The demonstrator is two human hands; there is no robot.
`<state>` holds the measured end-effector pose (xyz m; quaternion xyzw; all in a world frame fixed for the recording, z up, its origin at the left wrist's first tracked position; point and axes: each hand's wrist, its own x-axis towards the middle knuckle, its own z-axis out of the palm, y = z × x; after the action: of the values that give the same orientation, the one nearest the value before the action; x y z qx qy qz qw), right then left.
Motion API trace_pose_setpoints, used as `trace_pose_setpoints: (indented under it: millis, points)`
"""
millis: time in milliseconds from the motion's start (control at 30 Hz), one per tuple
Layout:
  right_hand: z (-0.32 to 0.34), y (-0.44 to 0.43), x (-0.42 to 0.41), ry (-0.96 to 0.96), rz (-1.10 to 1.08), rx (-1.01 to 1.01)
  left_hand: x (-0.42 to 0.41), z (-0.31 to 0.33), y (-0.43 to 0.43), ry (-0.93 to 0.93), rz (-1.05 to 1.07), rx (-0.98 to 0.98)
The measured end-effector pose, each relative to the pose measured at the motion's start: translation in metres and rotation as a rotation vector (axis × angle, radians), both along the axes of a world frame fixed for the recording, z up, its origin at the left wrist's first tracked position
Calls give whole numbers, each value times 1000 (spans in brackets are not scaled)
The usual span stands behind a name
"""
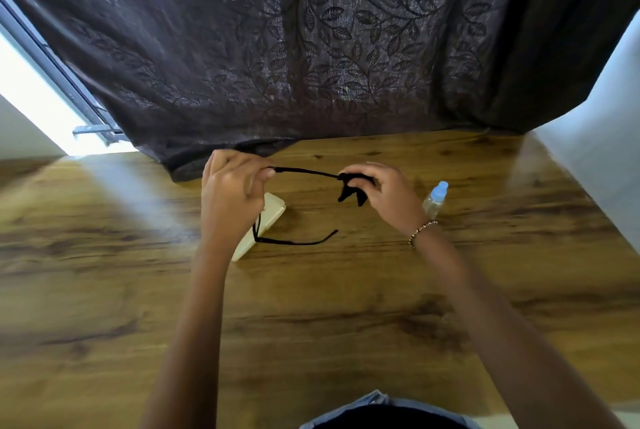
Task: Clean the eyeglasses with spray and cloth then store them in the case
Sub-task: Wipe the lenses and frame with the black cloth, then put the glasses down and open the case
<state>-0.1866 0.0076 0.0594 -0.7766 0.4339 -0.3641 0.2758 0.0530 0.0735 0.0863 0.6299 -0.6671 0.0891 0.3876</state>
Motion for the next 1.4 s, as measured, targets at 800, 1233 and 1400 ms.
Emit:
trace_pose_setpoints:
  millis: [800,1233,1400]
  points:
    - [-31,-1,-5,-289,-316,390,-38,-26,-22,1481,322,278]
    - [-22,-10,1,-356,-392,239,-66,-39,-23,1256,291,321]
    - [-19,-4,-1,-128,-284,237,-64,-40,-24,1171,326,334]
